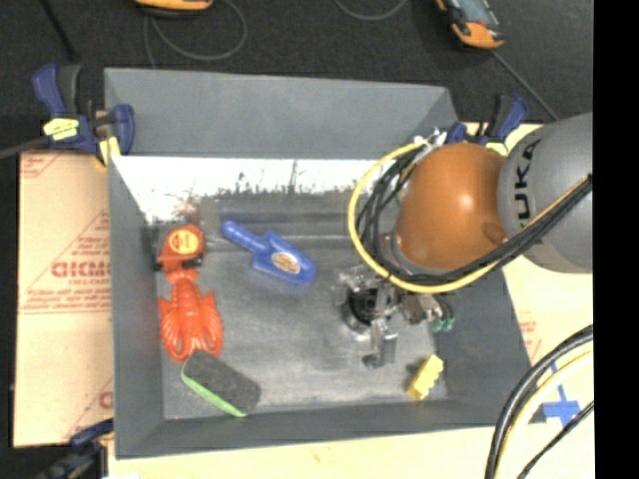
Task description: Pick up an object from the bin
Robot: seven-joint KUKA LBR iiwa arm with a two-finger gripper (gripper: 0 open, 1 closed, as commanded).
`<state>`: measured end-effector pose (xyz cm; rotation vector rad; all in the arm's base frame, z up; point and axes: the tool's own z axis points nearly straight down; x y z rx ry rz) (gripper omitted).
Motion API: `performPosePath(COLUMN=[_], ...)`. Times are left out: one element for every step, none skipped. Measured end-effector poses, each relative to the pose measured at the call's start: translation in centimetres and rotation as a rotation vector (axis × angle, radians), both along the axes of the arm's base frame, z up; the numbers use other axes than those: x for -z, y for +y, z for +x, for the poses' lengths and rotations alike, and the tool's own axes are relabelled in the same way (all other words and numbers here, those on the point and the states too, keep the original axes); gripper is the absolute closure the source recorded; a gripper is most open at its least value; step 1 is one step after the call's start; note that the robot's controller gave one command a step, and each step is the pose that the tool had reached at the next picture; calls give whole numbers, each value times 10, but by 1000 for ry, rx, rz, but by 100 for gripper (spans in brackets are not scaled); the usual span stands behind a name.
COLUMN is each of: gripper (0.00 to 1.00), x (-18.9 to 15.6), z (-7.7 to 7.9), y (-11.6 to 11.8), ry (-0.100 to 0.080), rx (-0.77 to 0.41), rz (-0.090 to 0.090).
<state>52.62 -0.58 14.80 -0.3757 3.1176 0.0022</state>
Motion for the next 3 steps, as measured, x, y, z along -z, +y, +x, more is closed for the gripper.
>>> performPosePath(gripper=[0, 0, 0], x=[-28, -36, -20], z=[-18, 2, 13], y=[-5, -10, -16], ry=[0, -3, -3], rx=[69, -107, 97], rz=[-1, -2, -1])
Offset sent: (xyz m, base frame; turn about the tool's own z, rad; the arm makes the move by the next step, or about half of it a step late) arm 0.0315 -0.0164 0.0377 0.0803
